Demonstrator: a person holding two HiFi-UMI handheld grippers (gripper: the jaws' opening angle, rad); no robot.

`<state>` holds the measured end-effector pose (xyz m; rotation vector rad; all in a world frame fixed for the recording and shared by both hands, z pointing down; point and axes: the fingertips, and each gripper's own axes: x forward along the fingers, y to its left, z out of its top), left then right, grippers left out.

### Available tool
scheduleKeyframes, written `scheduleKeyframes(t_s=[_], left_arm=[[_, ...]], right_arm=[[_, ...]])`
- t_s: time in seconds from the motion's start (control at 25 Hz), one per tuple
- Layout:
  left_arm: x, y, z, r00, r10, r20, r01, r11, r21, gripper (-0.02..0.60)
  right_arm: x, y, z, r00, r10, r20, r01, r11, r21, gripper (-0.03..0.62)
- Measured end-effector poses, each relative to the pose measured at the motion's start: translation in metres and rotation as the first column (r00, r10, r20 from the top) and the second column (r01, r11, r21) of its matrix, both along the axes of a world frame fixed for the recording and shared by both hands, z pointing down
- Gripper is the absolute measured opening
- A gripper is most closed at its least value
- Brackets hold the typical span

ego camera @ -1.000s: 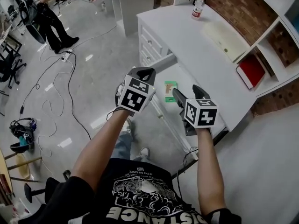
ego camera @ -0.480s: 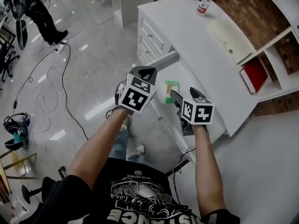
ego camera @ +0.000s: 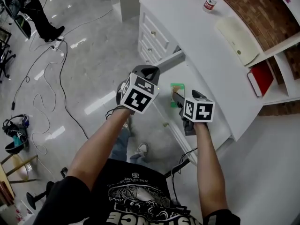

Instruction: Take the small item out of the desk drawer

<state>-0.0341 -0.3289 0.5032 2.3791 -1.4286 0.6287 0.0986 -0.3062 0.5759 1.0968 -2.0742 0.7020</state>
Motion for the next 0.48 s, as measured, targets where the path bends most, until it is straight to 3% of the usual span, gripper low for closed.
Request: scheduleKeyframes(t_s=[0.48], left_arm=[[-0.015,-0.039,0.021,0.998,0.055,-0.01,-0.055,0.998,-0.024,0.006]], right_arm=[[-0.004,-0.02,0.055,0.997,0.048,-0.06,-0.055,0.991,-0.125,0.397]])
